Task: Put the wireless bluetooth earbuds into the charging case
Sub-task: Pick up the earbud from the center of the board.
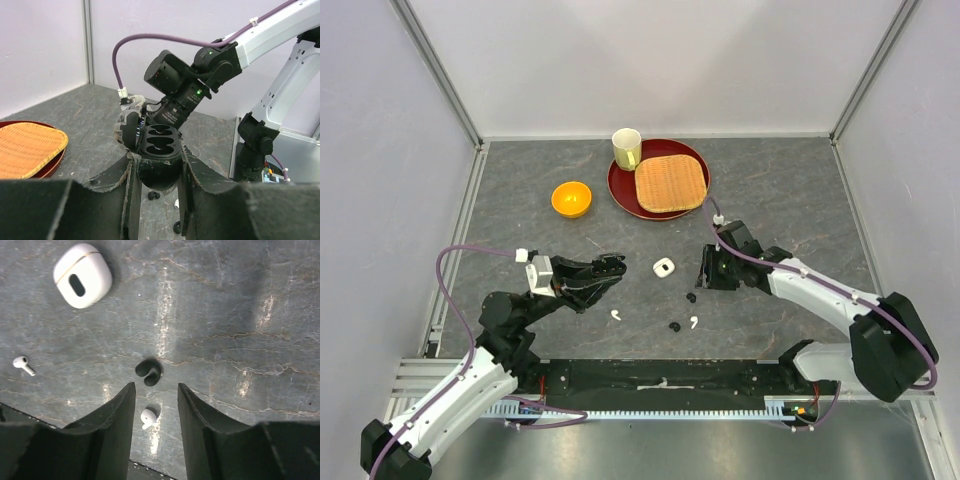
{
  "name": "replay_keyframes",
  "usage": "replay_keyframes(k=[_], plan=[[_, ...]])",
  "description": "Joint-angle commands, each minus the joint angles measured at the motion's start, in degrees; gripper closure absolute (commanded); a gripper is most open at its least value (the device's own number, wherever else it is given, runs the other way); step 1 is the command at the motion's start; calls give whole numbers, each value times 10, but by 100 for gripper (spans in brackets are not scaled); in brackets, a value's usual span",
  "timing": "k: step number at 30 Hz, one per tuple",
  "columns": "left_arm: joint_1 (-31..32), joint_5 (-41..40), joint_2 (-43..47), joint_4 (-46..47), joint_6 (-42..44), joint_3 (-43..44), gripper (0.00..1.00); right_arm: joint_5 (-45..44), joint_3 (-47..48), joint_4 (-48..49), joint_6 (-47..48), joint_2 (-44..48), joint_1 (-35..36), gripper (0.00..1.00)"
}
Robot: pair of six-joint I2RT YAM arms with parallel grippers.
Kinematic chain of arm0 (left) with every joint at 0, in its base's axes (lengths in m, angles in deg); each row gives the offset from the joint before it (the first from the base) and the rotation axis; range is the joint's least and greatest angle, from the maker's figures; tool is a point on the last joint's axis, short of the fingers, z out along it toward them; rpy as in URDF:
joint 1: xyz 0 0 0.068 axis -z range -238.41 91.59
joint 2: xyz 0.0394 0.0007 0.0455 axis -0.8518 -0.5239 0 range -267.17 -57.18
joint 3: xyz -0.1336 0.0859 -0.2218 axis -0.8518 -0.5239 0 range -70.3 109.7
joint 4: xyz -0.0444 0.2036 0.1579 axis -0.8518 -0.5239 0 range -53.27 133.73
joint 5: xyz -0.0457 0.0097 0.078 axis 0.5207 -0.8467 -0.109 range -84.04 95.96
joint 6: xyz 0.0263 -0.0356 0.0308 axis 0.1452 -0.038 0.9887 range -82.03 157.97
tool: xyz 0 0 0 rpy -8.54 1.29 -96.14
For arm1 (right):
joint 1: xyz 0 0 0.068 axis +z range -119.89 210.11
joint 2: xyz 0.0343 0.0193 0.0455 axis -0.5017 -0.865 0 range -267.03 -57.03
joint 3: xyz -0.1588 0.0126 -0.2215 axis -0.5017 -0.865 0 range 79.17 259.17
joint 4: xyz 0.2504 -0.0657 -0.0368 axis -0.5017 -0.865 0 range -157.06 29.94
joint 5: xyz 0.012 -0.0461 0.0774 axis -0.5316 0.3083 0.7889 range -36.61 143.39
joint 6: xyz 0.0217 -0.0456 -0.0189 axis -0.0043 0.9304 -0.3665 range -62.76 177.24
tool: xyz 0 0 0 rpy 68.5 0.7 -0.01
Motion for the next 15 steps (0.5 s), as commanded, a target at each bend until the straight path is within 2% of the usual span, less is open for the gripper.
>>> replay_keyframes(k=[1, 15], plan=[[2, -11, 1, 14, 7, -1, 98, -12, -13, 42, 14, -27, -3, 55], [2, -13, -8, 15, 3, 1, 98, 16, -3, 85, 25, -98, -3, 58]])
